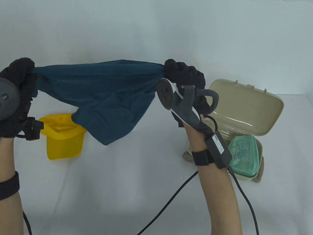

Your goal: Pack suitcase

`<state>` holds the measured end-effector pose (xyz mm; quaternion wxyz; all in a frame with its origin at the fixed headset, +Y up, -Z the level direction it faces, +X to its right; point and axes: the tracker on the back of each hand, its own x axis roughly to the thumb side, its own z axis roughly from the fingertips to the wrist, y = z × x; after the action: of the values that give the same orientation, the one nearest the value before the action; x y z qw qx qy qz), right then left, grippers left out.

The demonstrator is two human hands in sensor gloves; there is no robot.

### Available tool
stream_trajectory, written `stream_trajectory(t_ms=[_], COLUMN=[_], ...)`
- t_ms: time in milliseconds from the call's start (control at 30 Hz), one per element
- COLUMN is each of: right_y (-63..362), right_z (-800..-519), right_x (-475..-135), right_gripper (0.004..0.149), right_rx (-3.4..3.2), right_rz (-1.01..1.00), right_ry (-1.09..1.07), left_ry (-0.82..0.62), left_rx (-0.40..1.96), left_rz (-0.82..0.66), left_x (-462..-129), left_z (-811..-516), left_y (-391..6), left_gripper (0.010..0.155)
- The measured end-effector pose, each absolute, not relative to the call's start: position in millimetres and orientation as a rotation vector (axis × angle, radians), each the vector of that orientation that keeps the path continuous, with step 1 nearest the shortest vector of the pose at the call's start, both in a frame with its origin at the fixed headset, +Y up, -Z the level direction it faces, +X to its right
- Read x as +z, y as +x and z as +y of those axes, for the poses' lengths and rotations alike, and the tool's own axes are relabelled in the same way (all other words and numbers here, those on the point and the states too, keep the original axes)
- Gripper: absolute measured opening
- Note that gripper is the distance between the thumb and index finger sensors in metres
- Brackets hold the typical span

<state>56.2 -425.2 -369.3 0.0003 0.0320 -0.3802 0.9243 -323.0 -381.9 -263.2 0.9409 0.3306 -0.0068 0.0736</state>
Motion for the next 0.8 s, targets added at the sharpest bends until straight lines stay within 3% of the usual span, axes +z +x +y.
stream_trajectory(t_ms=[67, 267, 400, 500, 633, 700, 800], right_y=[65, 66, 59, 60, 68, 71, 75], right_z=[-466, -659, -725, -739, -742, -739, -722], right_x=[-364, -347, -324, -313, -309, -309, -315], right_gripper=[0.042, 0.041, 0.042, 0.042, 0.044, 0.046, 0.054], right_rx=[2.976, 3.370, 3.528, 3.538, 3.488, 3.463, 3.327], right_rz=[-1.124, -0.746, -0.514, -0.262, 0.004, 0.156, 0.309], right_ry=[0.178, 0.575, 0.970, 1.105, 1.085, 1.085, 0.998], left_ry=[0.530, -0.240, -0.486, -0.638, -0.774, -0.790, -0.683], left_rx=[0.031, -0.319, -0.498, -0.469, -0.400, -0.386, -0.305], left_rz=[-0.094, -0.181, -0.230, -0.248, -0.265, -0.260, -0.194], left_x=[-259, -292, -291, -289, -287, -289, -296], left_z=[-424, -623, -696, -715, -730, -733, -725], left_y=[-314, -292, -280, -276, -275, -276, -286], left_gripper=[0.043, 0.042, 0.042, 0.043, 0.043, 0.044, 0.058])
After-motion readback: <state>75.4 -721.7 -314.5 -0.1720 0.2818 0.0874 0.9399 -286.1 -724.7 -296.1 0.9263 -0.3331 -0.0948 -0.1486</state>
